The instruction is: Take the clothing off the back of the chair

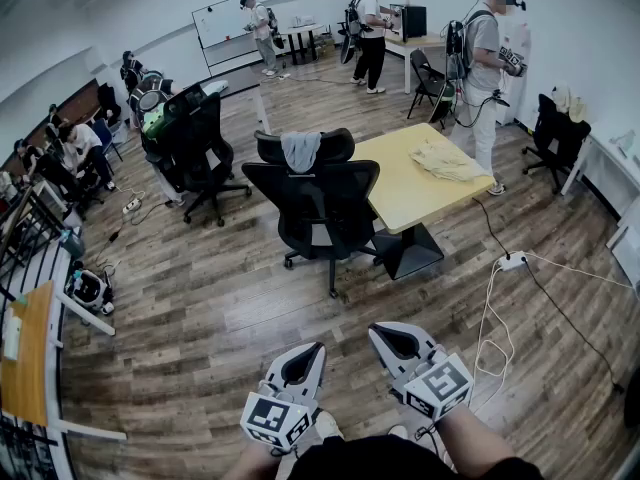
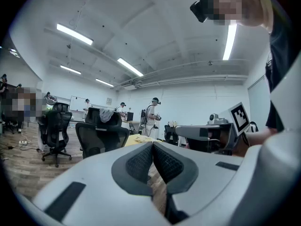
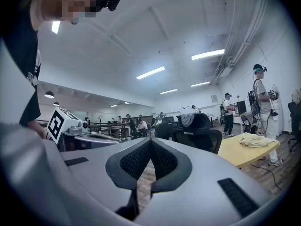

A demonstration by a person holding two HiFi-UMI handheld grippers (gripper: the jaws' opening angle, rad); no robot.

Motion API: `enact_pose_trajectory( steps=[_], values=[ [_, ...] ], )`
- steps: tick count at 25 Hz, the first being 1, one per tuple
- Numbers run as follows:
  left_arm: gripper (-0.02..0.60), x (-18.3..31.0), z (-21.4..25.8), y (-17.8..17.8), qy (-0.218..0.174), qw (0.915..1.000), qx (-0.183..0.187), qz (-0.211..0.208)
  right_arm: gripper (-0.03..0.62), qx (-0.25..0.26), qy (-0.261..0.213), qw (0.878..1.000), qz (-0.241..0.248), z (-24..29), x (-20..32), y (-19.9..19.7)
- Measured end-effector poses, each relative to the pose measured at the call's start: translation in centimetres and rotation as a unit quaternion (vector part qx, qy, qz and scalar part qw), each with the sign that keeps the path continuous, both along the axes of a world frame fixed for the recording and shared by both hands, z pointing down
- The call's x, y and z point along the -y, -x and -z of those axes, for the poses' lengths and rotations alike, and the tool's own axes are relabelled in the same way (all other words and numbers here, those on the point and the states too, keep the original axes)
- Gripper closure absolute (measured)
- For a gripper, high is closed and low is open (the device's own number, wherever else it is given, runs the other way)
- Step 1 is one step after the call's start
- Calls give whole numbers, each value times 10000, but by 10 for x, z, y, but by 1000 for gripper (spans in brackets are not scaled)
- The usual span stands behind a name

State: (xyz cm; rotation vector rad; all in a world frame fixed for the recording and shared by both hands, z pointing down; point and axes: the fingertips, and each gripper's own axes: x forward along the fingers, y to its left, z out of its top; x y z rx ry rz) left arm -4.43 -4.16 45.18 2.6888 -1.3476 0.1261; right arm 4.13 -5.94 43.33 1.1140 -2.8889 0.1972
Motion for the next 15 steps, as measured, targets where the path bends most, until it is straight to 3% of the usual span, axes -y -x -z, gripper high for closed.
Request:
enact_pose_trajectory(
  steps=[9, 15],
  values=[
    [565, -2, -5, 3, 52, 9999, -82, 56, 582, 152, -94, 9998, -58, 3, 2, 0],
    [565, -2, -6, 8, 57, 9998, -152, 62, 580, -33, 50, 10000, 5, 2, -1, 6]
  ],
)
